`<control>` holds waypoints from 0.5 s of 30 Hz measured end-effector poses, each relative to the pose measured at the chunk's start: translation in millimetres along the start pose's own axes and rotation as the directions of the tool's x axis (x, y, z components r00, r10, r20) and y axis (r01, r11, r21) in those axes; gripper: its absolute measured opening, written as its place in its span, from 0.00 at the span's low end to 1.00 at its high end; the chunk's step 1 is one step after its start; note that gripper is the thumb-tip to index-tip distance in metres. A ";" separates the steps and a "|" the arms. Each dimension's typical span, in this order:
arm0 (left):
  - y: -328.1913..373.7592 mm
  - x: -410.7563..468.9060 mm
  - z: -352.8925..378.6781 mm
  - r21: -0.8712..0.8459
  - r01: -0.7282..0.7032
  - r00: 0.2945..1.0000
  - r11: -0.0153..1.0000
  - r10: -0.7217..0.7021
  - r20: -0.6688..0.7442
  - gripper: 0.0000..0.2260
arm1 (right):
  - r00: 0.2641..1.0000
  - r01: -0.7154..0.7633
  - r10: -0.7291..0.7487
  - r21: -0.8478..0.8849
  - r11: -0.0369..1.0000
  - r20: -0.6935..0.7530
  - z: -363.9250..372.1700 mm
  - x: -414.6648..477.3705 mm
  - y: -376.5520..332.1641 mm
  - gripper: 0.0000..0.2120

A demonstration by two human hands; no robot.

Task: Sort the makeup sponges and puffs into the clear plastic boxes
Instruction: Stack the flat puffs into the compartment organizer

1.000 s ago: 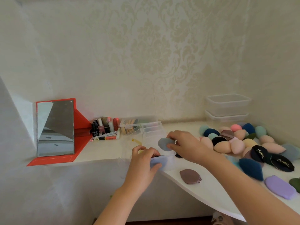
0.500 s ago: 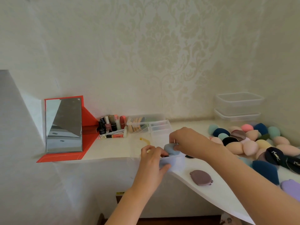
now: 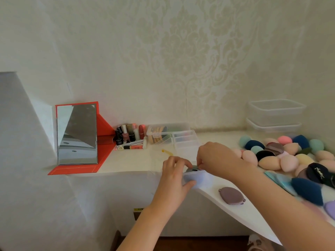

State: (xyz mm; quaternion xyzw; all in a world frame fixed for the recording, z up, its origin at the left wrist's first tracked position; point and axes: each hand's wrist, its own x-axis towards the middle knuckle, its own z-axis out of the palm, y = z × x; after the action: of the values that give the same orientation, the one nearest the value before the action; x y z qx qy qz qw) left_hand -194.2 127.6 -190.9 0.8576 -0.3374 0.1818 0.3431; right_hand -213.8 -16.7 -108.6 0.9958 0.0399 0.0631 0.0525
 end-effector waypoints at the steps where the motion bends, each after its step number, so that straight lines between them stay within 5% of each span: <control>1: 0.5 0.1 -0.2 0.007 0.000 1.000 1.000 -0.001 0.007 0.18 | 1.000 0.003 -0.003 -0.004 1.000 0.017 1.5 -0.7 -0.6 0.09; 6: 1.0 -0.1 -4.3 0.092 0.001 0.996 0.996 -0.010 0.093 0.20 | 0.995 0.034 -0.061 0.319 0.947 0.074 -5.8 -2.7 10.2 0.09; 9: 1.5 5.0 -6.4 0.180 -0.040 0.992 0.983 0.018 0.125 0.18 | 0.993 -0.060 0.106 0.578 0.814 -0.046 -12.9 1.6 36.1 0.07; 12: 1.3 11.9 -5.3 0.230 -0.053 0.987 0.972 0.016 0.161 0.18 | 0.908 -0.247 0.384 0.527 0.813 -0.168 6.1 19.3 72.8 0.09; 15: 1.2 15.2 -1.6 0.235 -0.057 0.985 0.970 0.016 0.172 0.24 | 0.878 -0.398 0.475 0.472 0.787 -0.050 34.6 32.9 94.8 0.11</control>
State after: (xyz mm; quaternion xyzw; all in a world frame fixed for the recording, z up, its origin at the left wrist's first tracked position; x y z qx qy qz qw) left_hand -184.4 121.2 -181.0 0.8987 -0.3565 0.1539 0.2041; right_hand -169.9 -111.3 -128.4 0.9536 -0.1746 0.1455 -0.1975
